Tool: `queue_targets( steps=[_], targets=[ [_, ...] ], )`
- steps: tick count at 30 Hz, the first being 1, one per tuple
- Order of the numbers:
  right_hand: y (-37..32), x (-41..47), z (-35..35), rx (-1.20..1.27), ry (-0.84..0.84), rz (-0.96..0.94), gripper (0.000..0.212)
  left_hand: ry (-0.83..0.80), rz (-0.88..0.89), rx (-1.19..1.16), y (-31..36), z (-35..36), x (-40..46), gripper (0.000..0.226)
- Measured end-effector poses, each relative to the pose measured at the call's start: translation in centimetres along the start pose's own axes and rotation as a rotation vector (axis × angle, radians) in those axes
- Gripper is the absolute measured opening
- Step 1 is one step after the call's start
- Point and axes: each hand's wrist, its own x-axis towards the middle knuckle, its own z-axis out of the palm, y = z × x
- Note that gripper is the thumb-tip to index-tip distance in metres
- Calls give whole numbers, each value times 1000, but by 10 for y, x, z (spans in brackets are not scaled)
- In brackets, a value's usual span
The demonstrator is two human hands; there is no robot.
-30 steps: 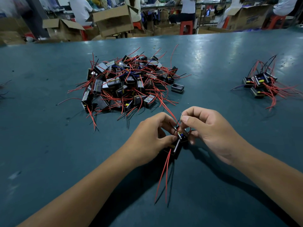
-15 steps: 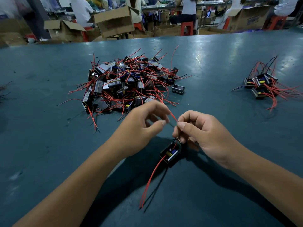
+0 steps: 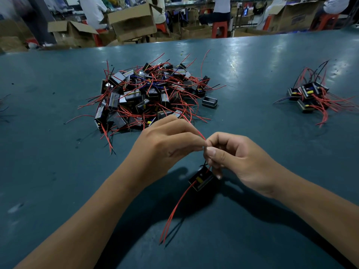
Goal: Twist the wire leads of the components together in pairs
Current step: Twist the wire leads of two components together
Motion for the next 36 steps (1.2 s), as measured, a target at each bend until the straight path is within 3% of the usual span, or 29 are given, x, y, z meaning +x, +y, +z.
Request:
queue_targets(
  steps=[8,22,30,36],
  targets=[
    [-1,0,-4,-17,-50,4,17,-60,128,129,-1,-5,2,10],
    [-1,0,-1,-28,-28,-14,15,-124,129,152,0,-6,1,16],
    [-3,0,-1,-38,-11,-5,12,-104,69,101,1,-3,2,20],
    [2,-2,0,-211,43,-58,10,-198,-106,-33,11,0,3,18]
  ],
)
